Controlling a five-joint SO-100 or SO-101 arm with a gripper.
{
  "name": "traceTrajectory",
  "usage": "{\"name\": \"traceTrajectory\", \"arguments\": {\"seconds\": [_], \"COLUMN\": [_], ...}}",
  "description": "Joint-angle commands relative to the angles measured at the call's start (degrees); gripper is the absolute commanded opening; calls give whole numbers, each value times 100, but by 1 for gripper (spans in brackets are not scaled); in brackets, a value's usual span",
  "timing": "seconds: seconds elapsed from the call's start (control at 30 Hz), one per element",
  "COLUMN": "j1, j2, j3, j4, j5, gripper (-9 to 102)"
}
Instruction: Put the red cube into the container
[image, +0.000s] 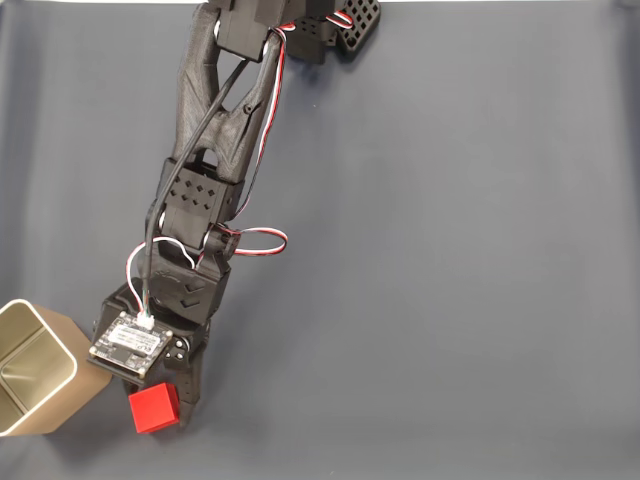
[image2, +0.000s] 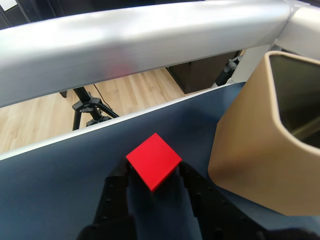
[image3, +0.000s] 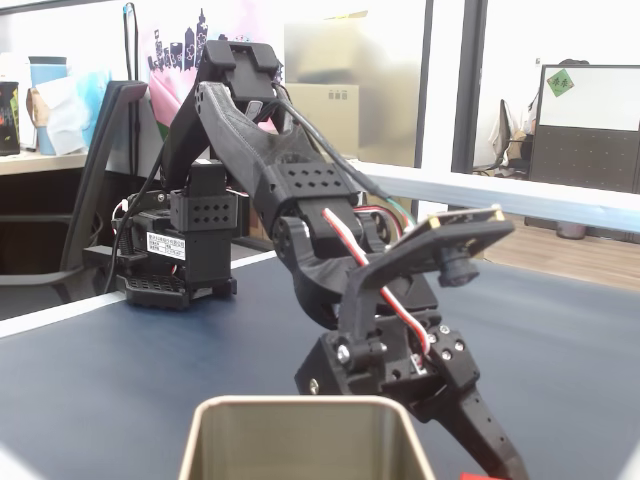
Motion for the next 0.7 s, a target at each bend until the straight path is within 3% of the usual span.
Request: {"name": "traceTrajectory", "arguments": {"seconds": [0.0,0.37,0.67], "j1": [-9,-26,-202], "j2": [158,352,1248], "j3": [-255,-97,879], "j4": [-132,-114,-62], "j5": [-26,26,141], "gripper": [19,17,17]}}
